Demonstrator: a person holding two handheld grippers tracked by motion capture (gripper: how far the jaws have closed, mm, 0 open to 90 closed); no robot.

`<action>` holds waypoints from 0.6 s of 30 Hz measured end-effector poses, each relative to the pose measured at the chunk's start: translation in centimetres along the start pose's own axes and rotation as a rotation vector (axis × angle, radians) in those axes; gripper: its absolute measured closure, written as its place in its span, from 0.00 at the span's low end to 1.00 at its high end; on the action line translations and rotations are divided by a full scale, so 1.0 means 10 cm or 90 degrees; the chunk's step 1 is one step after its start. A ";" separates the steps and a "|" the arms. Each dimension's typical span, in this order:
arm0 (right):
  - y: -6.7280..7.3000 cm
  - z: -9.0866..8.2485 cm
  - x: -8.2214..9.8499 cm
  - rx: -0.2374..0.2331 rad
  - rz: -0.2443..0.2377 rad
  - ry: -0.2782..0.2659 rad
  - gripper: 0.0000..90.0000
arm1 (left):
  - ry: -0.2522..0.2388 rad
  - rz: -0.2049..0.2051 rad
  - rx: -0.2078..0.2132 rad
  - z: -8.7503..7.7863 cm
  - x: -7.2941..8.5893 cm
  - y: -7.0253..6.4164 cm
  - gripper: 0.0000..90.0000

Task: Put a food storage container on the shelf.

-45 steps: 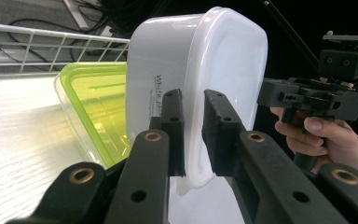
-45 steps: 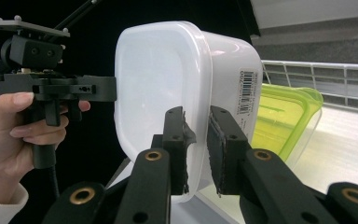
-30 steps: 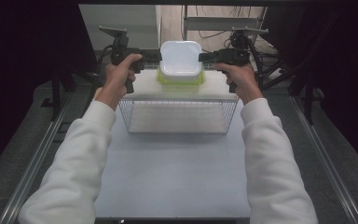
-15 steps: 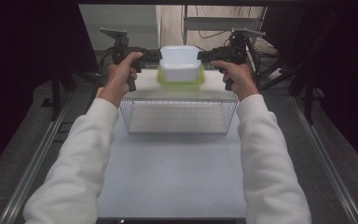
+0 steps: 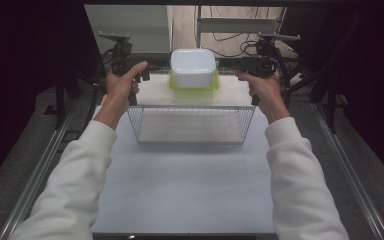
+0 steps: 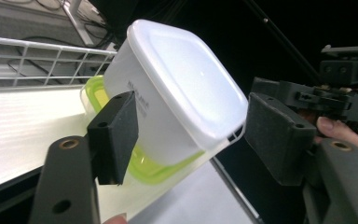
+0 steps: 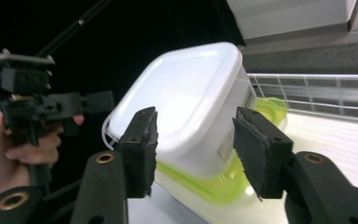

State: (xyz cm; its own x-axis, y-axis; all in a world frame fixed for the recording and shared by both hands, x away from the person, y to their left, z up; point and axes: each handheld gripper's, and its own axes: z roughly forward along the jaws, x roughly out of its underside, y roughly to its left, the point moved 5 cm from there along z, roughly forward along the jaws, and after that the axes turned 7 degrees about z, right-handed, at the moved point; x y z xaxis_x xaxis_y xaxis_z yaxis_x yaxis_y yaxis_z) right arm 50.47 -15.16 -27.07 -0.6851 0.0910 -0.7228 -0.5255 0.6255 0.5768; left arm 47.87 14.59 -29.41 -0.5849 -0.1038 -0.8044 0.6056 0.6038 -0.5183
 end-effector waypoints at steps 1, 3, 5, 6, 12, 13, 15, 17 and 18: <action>0.01 -0.04 0.02 0.002 -0.006 -0.001 0.52 | 0.002 0.010 -0.007 -0.03 0.02 -0.01 0.36; 0.01 -0.11 0.07 0.010 -0.024 -0.004 0.50 | 0.004 0.029 -0.014 -0.10 0.08 -0.04 0.35; 0.02 -0.17 0.12 0.011 -0.042 -0.002 0.49 | 0.002 0.037 -0.016 -0.18 0.14 -0.07 0.34; 0.03 -0.20 0.16 0.015 -0.054 -0.001 0.49 | 0.003 0.043 -0.014 -0.22 0.18 -0.08 0.33; 0.07 -0.32 0.43 0.033 -0.118 0.018 0.45 | 0.018 0.082 -0.021 -0.44 0.47 -0.17 0.33; 0.07 -0.34 0.48 0.038 -0.128 0.022 0.44 | 0.021 0.088 -0.023 -0.46 0.52 -0.17 0.33; 0.07 -0.39 0.59 0.037 -0.141 0.024 0.42 | 0.029 0.095 -0.024 -0.50 0.64 -0.20 0.33; 0.06 -0.45 0.72 0.039 -0.155 0.031 0.41 | 0.039 0.107 -0.023 -0.53 0.77 -0.22 0.33; 0.06 -0.47 0.78 0.039 -0.162 0.034 0.41 | 0.042 0.114 -0.022 -0.54 0.83 -0.22 0.33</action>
State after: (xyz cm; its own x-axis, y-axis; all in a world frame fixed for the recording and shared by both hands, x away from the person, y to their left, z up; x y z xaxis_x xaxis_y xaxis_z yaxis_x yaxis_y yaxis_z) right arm 42.43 -17.72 -30.63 -0.5617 -0.1154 -0.8192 -0.6538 0.6687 0.3541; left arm 38.71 16.64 -33.37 -0.5046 0.0588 -0.8613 0.6848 0.6348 -0.3579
